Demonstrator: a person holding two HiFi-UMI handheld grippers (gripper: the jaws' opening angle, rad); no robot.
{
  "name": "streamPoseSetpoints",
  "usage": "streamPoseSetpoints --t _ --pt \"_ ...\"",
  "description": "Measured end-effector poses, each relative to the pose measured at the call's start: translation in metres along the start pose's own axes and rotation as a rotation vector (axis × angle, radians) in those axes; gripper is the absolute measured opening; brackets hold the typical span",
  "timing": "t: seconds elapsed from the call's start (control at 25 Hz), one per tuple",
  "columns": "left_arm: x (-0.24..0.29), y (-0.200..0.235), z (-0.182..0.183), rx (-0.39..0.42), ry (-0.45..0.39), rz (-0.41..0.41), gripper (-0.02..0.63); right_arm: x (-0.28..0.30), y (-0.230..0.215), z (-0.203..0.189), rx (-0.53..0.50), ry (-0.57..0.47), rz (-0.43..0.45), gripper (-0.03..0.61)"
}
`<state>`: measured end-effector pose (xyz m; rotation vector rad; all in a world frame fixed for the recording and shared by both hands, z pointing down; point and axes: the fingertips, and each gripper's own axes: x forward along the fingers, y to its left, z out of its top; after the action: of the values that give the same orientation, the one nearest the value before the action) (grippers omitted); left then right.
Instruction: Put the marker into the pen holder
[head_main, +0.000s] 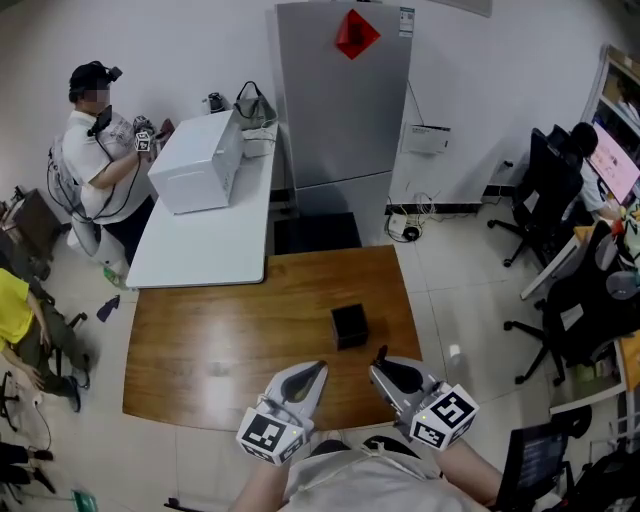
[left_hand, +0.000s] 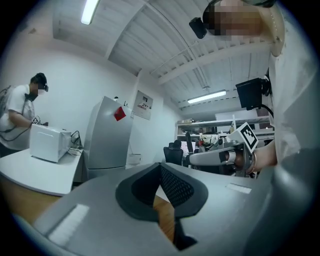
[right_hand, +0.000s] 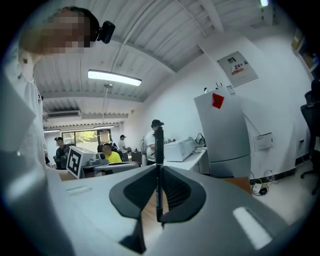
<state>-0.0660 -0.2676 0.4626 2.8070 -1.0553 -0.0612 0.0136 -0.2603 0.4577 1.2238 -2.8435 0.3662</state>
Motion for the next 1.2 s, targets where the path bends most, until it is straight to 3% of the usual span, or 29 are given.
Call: streamPoseSetpoints --t 0.24,0.4,0.68,1.2 --pt "0.021 0.019 -0.003 -0.008 0.009 -0.032 0.015 0.026 -0.033 -0.003 -0.045 0.023 -0.024 0.037" --pt "0.028 0.032 -0.007 -0.011 0.016 0.004 0.015 0.052 -0.06 -0.003 -0.085 0.026 -0.005 0.037" --pt "0.036 0.056 -0.005 -0.021 0.023 0.07 0.015 0.113 -0.116 -0.004 -0.059 0.029 0.017 0.037" --pt "0.047 0.067 -0.02 -0.05 0.056 0.103 0.015 0.143 -0.152 -0.118 -0.043 0.202 -0.03 0.038"
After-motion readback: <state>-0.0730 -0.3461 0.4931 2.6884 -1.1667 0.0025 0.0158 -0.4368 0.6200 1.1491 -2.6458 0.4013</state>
